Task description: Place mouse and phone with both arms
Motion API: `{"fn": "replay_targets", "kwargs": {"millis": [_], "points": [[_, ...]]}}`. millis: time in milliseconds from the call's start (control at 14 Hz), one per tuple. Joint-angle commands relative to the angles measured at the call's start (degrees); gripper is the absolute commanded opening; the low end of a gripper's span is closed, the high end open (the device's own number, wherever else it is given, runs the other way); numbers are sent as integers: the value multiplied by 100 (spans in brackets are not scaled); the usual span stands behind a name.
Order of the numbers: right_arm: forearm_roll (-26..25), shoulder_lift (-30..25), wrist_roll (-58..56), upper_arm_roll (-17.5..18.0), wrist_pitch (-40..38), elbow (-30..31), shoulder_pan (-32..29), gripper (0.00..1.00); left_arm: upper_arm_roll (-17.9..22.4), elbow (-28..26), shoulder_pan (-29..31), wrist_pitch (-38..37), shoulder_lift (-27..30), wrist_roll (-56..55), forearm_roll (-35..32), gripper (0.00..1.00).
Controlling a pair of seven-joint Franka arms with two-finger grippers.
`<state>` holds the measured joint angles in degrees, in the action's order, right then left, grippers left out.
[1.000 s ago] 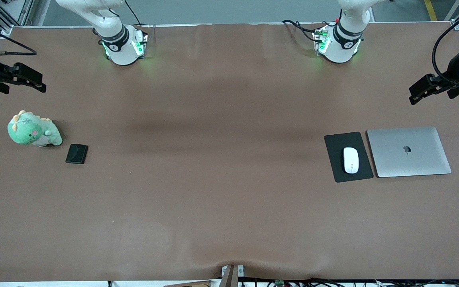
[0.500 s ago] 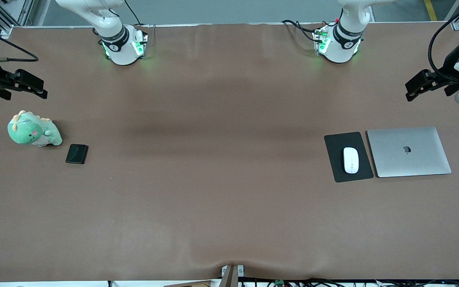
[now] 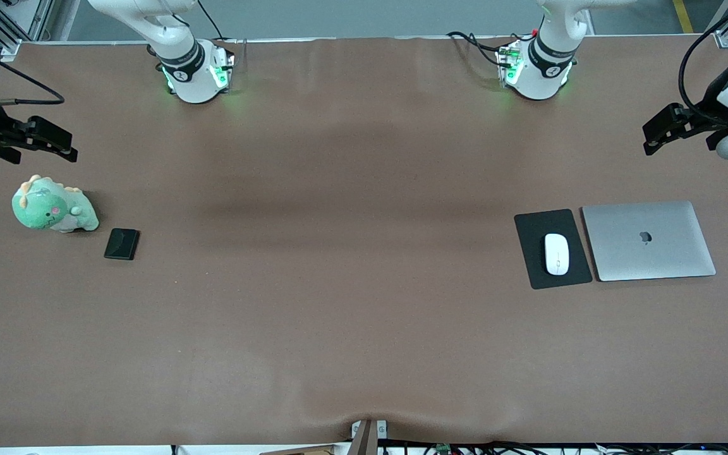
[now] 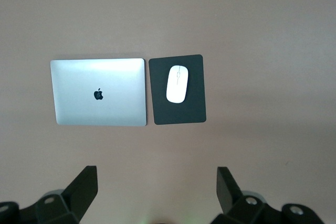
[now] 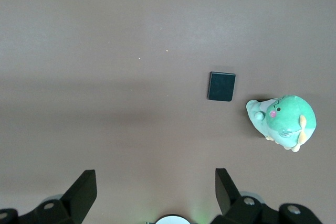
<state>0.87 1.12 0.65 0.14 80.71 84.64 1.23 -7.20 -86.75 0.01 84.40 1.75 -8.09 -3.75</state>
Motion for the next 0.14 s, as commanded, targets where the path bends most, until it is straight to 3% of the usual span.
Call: {"fn": "replay_targets", "kwargs": {"millis": [0,71], "points": [[-25,-200,-82,-110,59,176,114,100,52,202,-19,-91,-25,105,243,100],[-34,-200,-117,-128,68,167,114,100,52,194,-19,-91,-51,105,269,100]]}}
